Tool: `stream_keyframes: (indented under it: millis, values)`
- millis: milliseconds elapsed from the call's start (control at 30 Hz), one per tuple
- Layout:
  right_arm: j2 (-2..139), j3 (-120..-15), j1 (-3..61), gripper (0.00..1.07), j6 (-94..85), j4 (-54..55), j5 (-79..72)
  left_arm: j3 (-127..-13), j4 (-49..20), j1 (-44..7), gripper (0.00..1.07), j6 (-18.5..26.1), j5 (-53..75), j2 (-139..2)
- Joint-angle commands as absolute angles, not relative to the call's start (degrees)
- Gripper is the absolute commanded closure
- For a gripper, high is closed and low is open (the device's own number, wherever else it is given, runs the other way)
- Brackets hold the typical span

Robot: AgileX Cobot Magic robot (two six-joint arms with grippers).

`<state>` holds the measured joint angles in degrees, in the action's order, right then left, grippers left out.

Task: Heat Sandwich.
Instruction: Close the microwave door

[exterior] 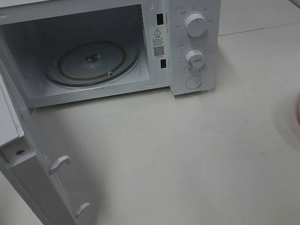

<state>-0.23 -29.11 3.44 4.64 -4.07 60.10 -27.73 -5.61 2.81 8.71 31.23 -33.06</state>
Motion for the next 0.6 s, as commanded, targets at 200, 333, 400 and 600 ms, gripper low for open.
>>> stream_keyframes:
  millis: [200, 333, 400, 600]
  values:
    - [-1.72, -28.99, 3.27, 0.31, 4.07, -3.90, 59.47, -20.74, -5.79, 2.58, 1.07, 8.48, 7.68, -42.97]
    - [-1.72, -28.99, 3.27, 0.31, 4.07, -3.90, 59.47, -19.02, -5.79, 2.58, 1.07, 8.48, 0.80, -46.12]
    - [-1.72, -28.99, 3.27, 0.31, 4.07, -3.90, 59.47, -18.16, -5.84, 2.58, 1.07, 8.37, -4.41, -49.79]
    - [-1.72, -28.99, 3.27, 0.31, 4.07, -3.90, 59.47, -18.05, -5.84, 2.58, 1.07, 8.37, -12.89, -56.44]
